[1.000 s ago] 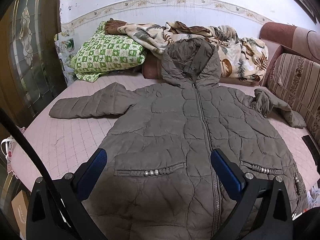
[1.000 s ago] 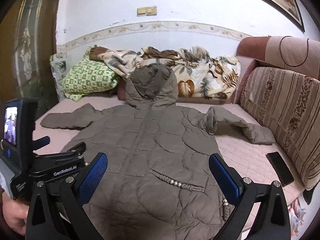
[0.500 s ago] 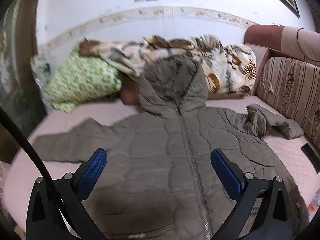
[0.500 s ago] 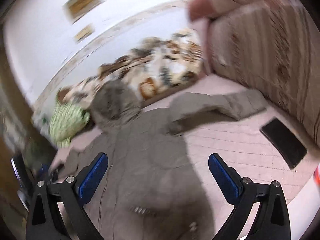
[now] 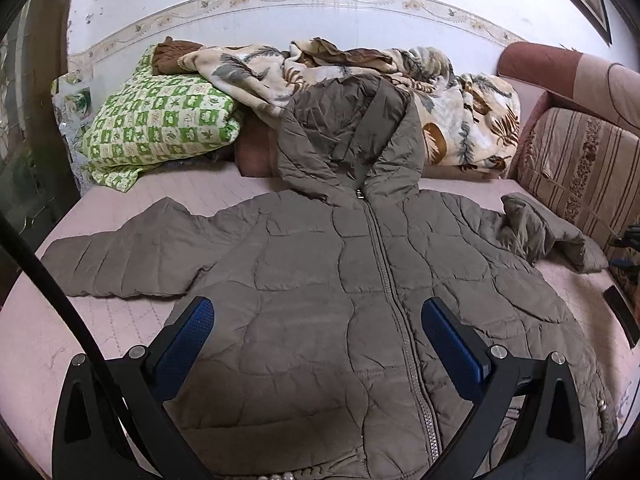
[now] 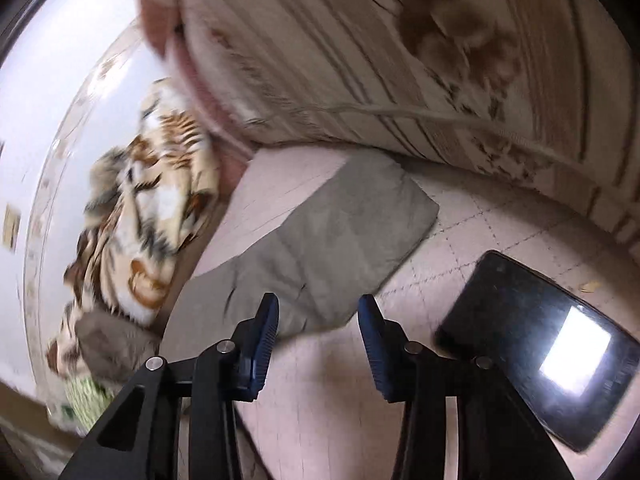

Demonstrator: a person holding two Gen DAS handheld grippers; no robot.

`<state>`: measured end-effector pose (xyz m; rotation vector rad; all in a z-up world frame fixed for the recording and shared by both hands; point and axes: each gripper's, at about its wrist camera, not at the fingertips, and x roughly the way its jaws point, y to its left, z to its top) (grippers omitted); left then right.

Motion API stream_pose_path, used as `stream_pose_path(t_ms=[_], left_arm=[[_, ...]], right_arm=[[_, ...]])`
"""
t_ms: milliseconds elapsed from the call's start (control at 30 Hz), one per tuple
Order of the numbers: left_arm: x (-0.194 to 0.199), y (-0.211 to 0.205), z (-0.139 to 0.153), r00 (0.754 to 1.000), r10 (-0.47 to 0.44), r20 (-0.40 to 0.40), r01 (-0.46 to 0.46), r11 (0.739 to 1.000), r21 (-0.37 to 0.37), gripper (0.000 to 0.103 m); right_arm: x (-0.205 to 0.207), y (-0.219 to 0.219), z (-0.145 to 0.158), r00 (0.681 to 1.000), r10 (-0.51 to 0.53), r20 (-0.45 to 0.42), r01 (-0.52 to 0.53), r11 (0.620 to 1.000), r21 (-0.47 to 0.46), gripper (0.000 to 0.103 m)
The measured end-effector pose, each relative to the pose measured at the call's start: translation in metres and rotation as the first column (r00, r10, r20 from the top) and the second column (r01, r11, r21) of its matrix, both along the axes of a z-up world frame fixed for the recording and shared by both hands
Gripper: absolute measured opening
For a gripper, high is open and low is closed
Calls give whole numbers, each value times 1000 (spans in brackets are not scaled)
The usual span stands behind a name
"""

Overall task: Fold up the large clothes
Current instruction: 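Reach the right gripper to the jacket sleeve cuff and grasp it, then carry the held sleeve across the jacket body with the right gripper and release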

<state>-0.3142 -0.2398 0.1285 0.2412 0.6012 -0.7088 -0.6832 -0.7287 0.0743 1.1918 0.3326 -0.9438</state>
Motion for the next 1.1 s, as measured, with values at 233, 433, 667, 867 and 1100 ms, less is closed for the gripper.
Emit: stream_pose_path(t_ms=[233, 433, 667, 867, 1100], left_arm=[[-6, -3, -1, 999, -26, 22, 26, 1000, 8, 103], [-2, -6, -5, 999, -34, 3, 34, 999, 19, 103], [1, -7, -10, 1000, -20, 8, 20, 999, 32, 103], [5, 0, -7, 1000, 9, 27, -9, 1000, 17, 103], [15, 15, 1, 999, 36, 9, -36, 999, -10, 103]], right_arm=[[5, -29, -26, 984, -140, -107, 146, 988, 50, 46], [3, -57, -48, 973, -208, -105, 215, 975, 63, 46], [13, -51, -30, 979, -175, -100, 168, 982, -82, 13], [36, -17, 71, 979, -164, -124, 110, 928, -357, 13], [86, 5, 200, 981, -63, -185, -46, 844, -534, 13]])
